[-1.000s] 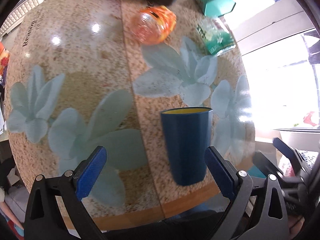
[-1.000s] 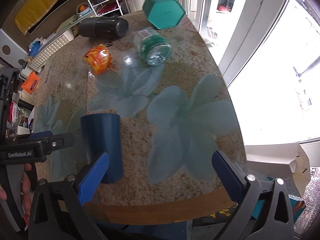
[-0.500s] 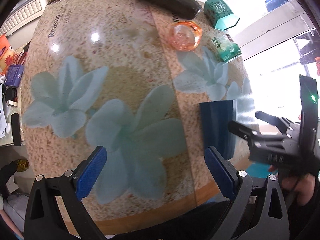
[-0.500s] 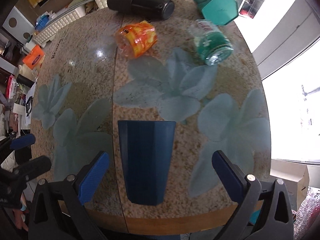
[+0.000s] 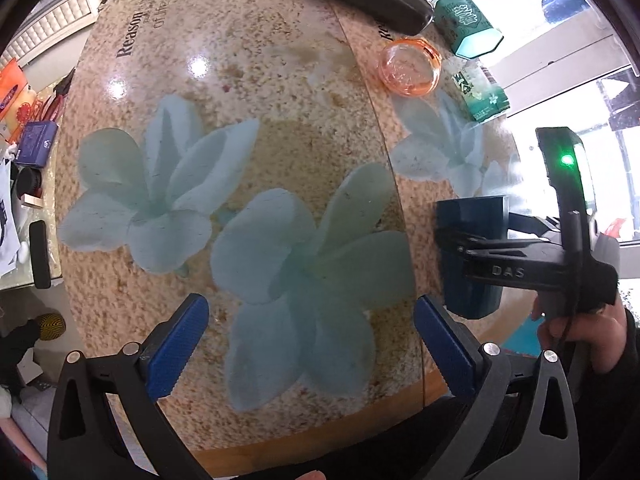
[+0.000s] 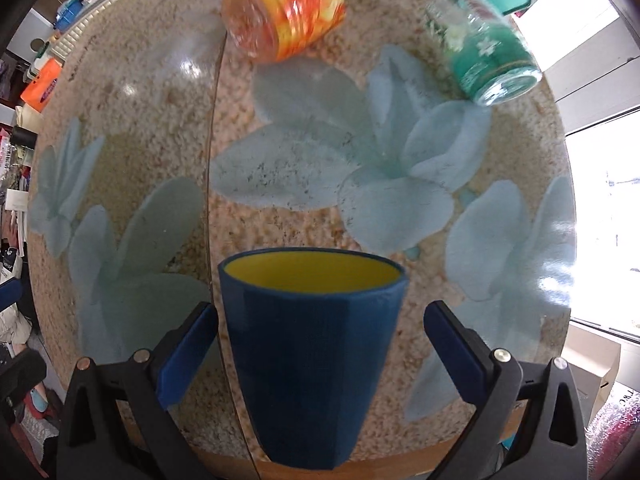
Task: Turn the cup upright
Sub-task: 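Move the right tool to the upright cup and close around it, then lift the blue cup with the right tool and tilt it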
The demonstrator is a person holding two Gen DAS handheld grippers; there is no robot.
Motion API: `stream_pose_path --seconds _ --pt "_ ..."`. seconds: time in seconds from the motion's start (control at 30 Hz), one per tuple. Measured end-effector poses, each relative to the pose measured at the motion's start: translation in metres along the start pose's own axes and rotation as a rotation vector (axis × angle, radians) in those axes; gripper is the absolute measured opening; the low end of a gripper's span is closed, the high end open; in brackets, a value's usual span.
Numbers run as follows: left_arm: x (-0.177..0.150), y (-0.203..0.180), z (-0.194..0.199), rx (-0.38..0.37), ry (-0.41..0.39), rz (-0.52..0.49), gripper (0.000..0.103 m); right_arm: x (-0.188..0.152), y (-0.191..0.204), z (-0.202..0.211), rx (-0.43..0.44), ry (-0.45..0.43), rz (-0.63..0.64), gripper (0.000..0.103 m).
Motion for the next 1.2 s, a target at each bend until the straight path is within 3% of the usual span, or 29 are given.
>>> stream_pose_path --seconds 0.1,0.13,0.17,0.2,0.23,0.67,1.2 --pt "-0.002 -0.002 0.0 -0.001 -0.004 -0.006 0.103 0.001 -0.002 -0.008 -0.014 0.009 -0.008 0.103" --pt "-0.002 -0.002 -0.001 0.001 -0.004 -0.007 0.103 0.001 -0.003 -0.01 -0.021 0.011 -0.009 0.099" --pt "-0.002 -0.002 -0.001 0.003 -0.002 -0.009 0.103 0.002 -0.003 -0.012 -0.023 0.011 -0.012 0.094" --pt "-0.002 -0.003 -0.003 0.008 0.002 -0.01 0.103 0.002 -0.004 -0.013 -0.021 0.012 -0.017 0.079" --pt "-0.003 -0.003 -0.004 0.012 0.005 -0.011 0.103 0.002 -0.005 -0.016 -0.018 0.015 -0.022 0.072" --pt "-0.007 -0.008 0.001 -0.02 -0.024 0.022 0.103 -0.012 -0.025 -0.021 0.064 -0.017 -0.06 0.071" --pt "-0.015 -0.015 0.008 0.014 -0.031 0.016 0.103 -0.008 -0.018 0.047 0.143 -0.264 -0.021 0.07"
Point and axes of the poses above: each gripper's, at about its wrist camera, not at the fingertips, and z roughly against the way its jaws point, y to its left, x to its top, the point moved 6 cm from there along -z, roughly the way its jaws point, and after that the axes turned 4 degrees about -z, right-handed, at the moved point
